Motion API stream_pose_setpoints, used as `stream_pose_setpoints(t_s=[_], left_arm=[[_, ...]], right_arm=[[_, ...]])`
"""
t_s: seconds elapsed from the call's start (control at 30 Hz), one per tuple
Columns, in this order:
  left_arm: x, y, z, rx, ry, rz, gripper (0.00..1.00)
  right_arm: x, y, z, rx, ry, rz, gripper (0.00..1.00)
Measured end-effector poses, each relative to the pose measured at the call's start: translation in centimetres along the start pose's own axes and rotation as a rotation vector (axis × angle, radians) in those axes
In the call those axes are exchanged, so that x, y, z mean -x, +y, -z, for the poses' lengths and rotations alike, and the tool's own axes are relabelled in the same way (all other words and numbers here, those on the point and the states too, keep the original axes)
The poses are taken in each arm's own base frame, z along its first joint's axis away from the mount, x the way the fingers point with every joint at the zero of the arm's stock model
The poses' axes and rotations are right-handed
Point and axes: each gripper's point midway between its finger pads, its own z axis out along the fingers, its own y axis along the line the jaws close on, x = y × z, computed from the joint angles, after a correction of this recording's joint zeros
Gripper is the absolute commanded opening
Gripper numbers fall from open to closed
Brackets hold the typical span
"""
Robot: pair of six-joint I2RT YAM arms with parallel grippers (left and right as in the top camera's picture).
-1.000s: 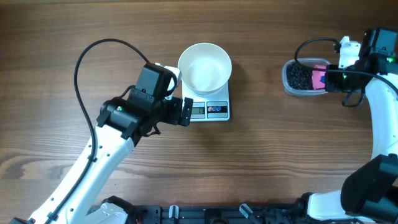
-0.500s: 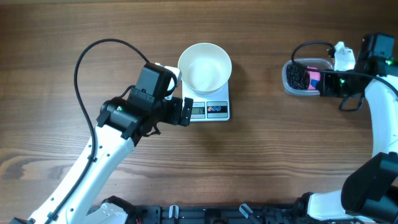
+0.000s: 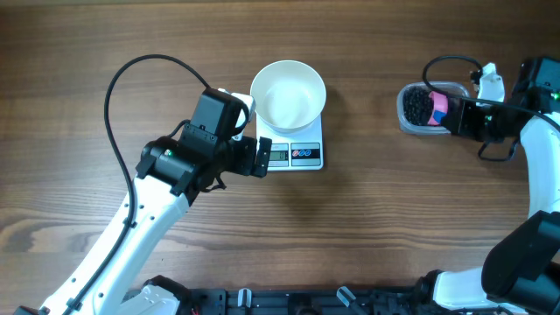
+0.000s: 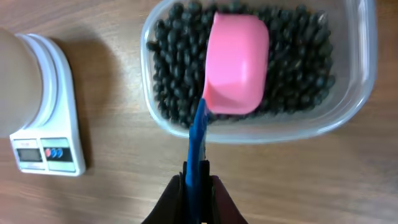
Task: Scoop item into bowl and weigh 150g on scale
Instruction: 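Dip the scoop into the black beans with the right gripper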
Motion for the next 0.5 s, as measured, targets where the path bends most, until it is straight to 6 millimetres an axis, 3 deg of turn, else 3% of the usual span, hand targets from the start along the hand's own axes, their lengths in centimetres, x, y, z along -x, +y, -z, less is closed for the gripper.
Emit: stream_pose_setpoints(t_s=[0.5], left_arm=[[0.0, 0.0, 0.0, 0.000, 0.000, 0.000, 1.00]], right_arm=[[-0.4, -0.1, -1.1, 0.023, 0.024, -0.030, 0.04]])
